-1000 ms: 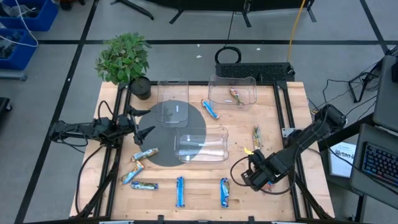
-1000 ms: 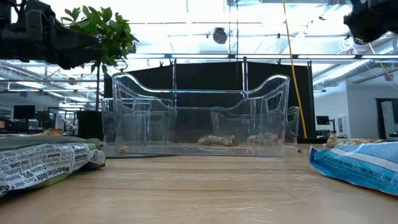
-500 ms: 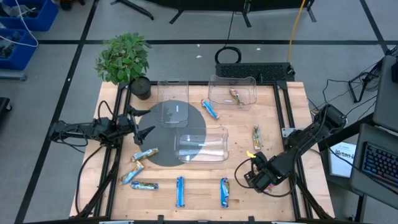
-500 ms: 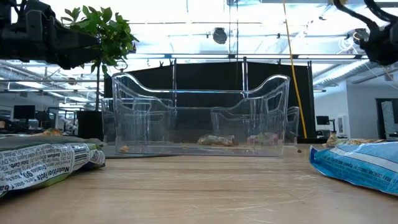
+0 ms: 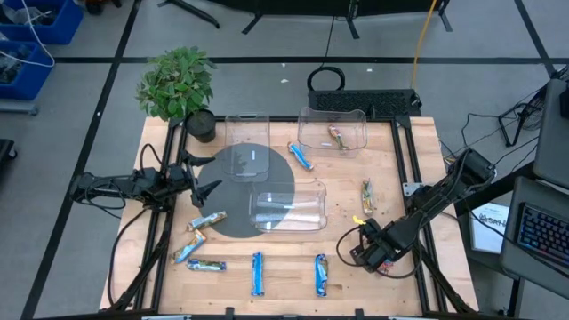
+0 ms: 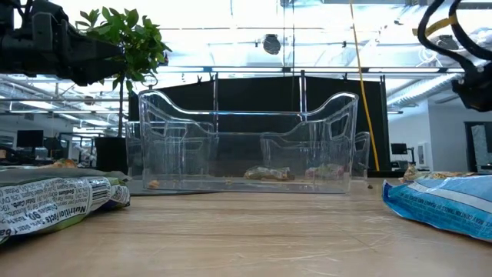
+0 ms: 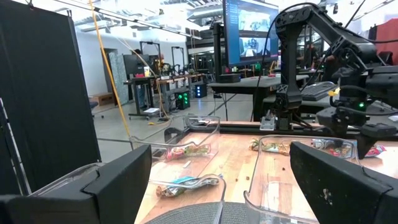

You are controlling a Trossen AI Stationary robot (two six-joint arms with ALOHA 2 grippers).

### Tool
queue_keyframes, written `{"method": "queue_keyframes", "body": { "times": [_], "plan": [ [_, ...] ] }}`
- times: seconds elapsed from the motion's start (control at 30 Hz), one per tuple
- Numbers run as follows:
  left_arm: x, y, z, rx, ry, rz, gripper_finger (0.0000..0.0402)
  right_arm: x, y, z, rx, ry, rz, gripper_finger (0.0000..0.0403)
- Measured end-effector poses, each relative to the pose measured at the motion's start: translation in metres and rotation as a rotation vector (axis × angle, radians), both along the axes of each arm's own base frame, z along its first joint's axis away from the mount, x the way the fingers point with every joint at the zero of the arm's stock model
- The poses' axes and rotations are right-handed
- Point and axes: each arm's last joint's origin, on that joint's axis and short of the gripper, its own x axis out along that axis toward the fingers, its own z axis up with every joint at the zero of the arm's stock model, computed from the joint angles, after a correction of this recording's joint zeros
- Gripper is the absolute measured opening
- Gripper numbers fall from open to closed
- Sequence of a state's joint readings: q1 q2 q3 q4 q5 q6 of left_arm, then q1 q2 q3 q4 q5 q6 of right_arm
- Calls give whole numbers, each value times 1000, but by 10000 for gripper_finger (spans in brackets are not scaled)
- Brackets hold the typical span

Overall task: Pick and place Granola Bars by type
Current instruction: Put the red granola bar into the top right transparent bin

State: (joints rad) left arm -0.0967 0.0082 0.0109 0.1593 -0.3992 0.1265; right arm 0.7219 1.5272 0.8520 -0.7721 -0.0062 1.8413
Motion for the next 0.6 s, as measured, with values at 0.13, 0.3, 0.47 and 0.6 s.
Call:
{"method": "queue_keyframes", "body": {
  "times": [0.13, 0.3, 0.47, 0.6],
  "plan": [
    [0, 0, 0, 0, 0, 0, 379, -1, -3, -6, 27, 8, -5, 314],
    [0, 0, 0, 0, 0, 0, 379, 4, -7, -7, 38, -5, 13, 314],
    [0, 0, 0, 0, 0, 0, 379, 8, -11, -7, 49, -2, 16, 312],
    [0, 0, 0, 0, 0, 0, 379, 9, -12, -7, 58, -3, 28, 278]
  ]
}}
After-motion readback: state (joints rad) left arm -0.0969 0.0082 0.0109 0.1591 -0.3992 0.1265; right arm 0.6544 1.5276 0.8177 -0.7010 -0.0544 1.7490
